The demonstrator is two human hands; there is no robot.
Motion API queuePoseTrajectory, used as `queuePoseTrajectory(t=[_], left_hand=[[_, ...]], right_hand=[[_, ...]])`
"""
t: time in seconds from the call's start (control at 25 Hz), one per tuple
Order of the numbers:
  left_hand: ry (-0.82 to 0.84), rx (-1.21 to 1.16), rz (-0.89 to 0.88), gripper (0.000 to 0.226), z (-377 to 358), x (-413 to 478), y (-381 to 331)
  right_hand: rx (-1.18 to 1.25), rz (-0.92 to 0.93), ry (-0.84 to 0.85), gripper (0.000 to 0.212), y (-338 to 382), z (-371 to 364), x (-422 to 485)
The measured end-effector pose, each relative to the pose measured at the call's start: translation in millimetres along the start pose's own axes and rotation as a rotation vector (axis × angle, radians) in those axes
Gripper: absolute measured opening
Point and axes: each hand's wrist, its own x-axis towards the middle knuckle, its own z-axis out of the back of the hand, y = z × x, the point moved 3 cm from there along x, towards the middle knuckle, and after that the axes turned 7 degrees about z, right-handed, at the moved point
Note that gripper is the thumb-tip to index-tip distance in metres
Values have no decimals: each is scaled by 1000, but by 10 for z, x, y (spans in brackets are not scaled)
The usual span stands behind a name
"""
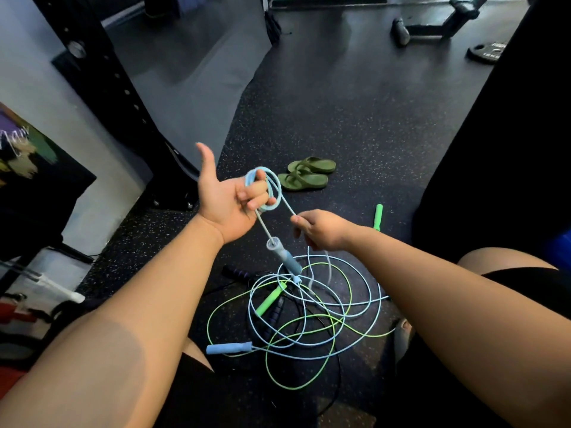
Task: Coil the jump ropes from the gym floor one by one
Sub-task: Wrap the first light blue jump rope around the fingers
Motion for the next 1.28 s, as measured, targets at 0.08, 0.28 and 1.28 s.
queuePoseTrajectory(t=[0.08,0.28,1.28], left_hand=[[-7,-108,-95,117,46,-7,-61],[-166,-102,-251,118,155,56,-103],[45,264,189,97,-48,13,190]], right_hand=[[-45,15,55,39,-2,-64,-20],[-279,152,141,31,138,-82,-54],[6,164,-255,41,129,303,-4]])
